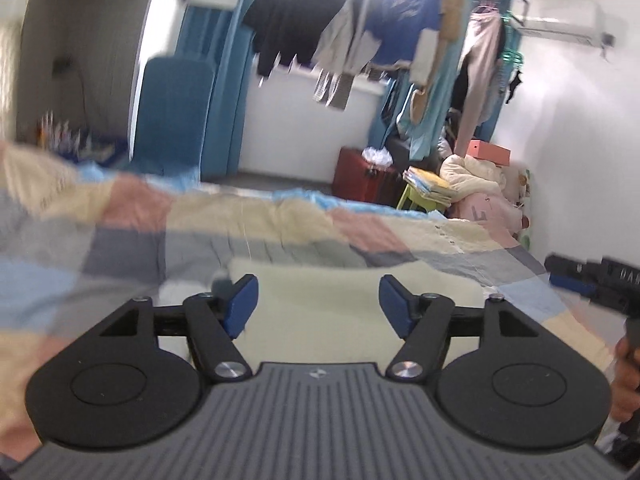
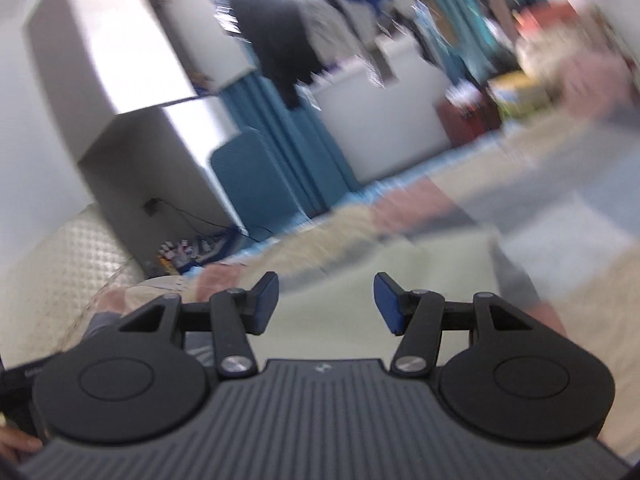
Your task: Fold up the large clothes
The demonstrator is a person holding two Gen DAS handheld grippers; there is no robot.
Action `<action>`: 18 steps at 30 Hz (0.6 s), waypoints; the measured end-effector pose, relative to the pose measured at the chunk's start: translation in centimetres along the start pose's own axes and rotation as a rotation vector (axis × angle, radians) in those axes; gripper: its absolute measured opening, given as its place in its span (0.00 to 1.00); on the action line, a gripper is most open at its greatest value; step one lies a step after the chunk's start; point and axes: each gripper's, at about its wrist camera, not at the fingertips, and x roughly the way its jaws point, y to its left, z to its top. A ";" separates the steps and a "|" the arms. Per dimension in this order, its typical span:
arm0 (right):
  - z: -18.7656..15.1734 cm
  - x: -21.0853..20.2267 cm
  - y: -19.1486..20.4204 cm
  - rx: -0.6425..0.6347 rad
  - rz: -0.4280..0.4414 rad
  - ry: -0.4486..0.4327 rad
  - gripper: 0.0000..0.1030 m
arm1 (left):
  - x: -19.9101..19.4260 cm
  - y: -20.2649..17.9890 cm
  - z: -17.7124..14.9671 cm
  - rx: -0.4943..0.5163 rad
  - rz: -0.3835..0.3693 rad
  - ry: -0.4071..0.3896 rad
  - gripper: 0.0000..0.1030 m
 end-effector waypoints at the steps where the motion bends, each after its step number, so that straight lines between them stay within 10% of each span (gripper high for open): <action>1: 0.2 -0.6 1.0 -0.027 0.001 -0.015 0.55 | -1.0 -0.8 0.2 0.025 0.003 -0.016 0.73; 18: -5.1 -5.0 6.9 -0.196 -0.001 -0.026 0.55 | -9.1 -3.9 -3.0 0.109 0.036 -0.070 0.98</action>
